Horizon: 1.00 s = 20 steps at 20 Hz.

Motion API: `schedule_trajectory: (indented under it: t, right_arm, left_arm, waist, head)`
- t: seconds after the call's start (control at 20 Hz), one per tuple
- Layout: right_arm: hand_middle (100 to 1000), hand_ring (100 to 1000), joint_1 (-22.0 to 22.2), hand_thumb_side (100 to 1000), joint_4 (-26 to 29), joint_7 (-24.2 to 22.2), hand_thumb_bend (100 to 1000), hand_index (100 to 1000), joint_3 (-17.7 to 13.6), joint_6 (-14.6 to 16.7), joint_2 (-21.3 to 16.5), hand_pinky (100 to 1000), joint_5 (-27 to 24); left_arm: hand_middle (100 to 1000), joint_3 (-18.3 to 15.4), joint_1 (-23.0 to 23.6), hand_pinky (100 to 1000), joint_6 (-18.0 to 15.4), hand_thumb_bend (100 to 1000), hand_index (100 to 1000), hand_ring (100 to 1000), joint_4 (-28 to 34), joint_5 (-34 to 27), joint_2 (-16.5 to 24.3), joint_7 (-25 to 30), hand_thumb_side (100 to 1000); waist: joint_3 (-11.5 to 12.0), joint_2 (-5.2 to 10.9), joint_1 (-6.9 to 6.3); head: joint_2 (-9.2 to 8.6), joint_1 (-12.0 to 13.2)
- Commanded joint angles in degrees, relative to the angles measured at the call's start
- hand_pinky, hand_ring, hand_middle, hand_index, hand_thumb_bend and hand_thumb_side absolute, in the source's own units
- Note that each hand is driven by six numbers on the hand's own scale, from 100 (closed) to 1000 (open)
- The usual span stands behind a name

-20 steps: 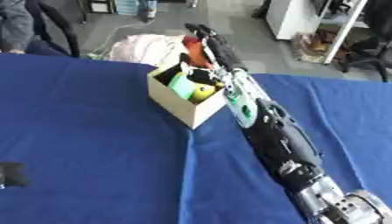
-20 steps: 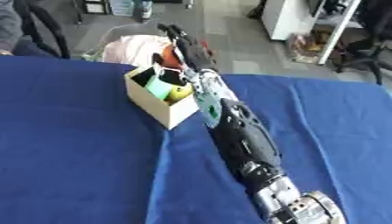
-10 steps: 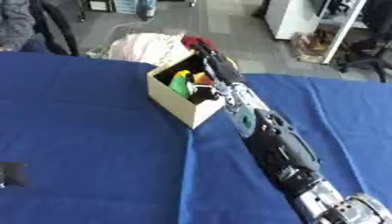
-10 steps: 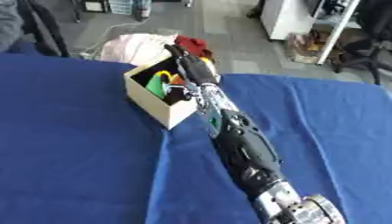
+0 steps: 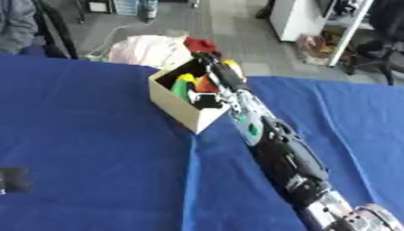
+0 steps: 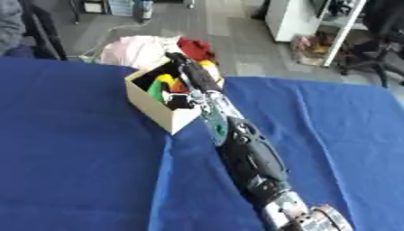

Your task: Pick up objects on the table and place them in the box.

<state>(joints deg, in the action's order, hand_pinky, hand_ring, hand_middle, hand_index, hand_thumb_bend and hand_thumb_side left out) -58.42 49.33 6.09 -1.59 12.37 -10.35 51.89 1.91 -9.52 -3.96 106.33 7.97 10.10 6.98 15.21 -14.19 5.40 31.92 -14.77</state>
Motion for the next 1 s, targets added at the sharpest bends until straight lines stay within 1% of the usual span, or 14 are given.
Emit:
schedule_trajectory:
  t: [0.05, 0.25, 0.3, 0.45, 0.55, 0.6, 0.65, 0.75, 0.85, 1.0]
  right_arm:
    - [944, 928, -1.40, 320, 4.14, 0.16, 100, 1000, 1.14, 1.81, -1.22, 1000, -5.03]
    - [944, 929, -1.35, 346, 7.82, -0.95, 100, 1000, 2.82, 3.23, -1.78, 1000, -9.48]
    - [937, 920, -1.23, 366, 8.70, -1.13, 100, 1000, 3.08, 3.33, -1.99, 993, -10.42]
    - [916, 893, -0.26, 410, 12.54, -1.51, 100, 1000, 4.23, 3.88, -3.51, 927, -14.83]
    - [895, 858, 1.27, 428, 16.84, -2.00, 100, 1000, 5.20, 4.36, -5.31, 864, -18.92]
    - [883, 832, 2.42, 439, 19.57, -2.34, 100, 1000, 5.64, 4.36, -6.32, 833, -21.45]
    - [877, 821, 3.91, 445, 22.84, -2.61, 100, 1000, 5.96, 4.28, -7.49, 822, -24.20]
    - [850, 784, 7.23, 469, 29.46, -2.97, 100, 987, 6.02, 3.45, -9.58, 777, -29.68]
    - [821, 752, 11.34, 470, 36.13, -3.09, 100, 959, 5.37, 2.17, -11.17, 743, -35.26]
    - [793, 716, 17.95, 470, 44.24, -2.62, 100, 937, 3.72, 0.30, -11.64, 714, -41.97]
  left_arm:
    - [476, -0.03, -0.23, 648, 0.16, 100, 661, 527, 0.80, 0.04, 0.58, -0.01, 792]
    - [476, -0.10, 0.07, 648, 0.19, 100, 662, 527, 0.80, 0.02, 0.62, -0.05, 791]
    - [476, -0.12, 0.18, 648, 0.19, 100, 662, 527, 0.79, 0.01, 0.62, -0.07, 790]
    - [476, -0.36, 0.71, 648, 0.21, 100, 662, 527, 0.77, 0.04, 0.63, -0.24, 789]
    - [476, -0.72, 1.04, 648, 0.25, 100, 661, 526, 0.78, 0.09, 0.62, -0.60, 786]
    - [476, -0.91, 1.22, 648, 0.26, 100, 661, 526, 0.80, 0.12, 0.64, -0.81, 784]
    - [476, -1.13, 1.42, 648, 0.27, 100, 661, 526, 0.82, 0.15, 0.68, -1.06, 783]
    - [476, -1.49, 1.70, 648, 0.27, 100, 661, 526, 0.88, 0.19, 0.73, -1.53, 781]
    - [477, -1.73, 2.11, 648, 0.33, 100, 661, 526, 0.82, 0.22, 0.73, -1.92, 783]
    - [480, -1.93, 3.09, 648, 0.30, 100, 661, 529, 0.63, 0.34, 0.78, -2.28, 783]
  waist:
    - [-0.33, 0.55, -0.40]
    - [-1.06, 0.91, -0.80]
    - [-1.31, 1.02, -0.91]
    - [-2.67, 1.45, -1.36]
    - [-3.90, 1.74, -1.68]
    - [-4.62, 1.89, -1.84]
    - [-5.53, 2.07, -2.03]
    - [-7.28, 2.36, -2.37]
    - [-9.09, 2.75, -2.68]
    - [-11.70, 3.47, -3.05]
  head:
    - [-0.48, 0.13]
    - [-0.22, 0.42]
    - [-0.08, 0.54]
    - [0.52, 1.36]
    - [1.03, 2.54]
    - [1.32, 3.22]
    - [1.66, 4.00]
    - [2.42, 5.37]
    - [3.46, 7.08]
    - [5.44, 9.41]
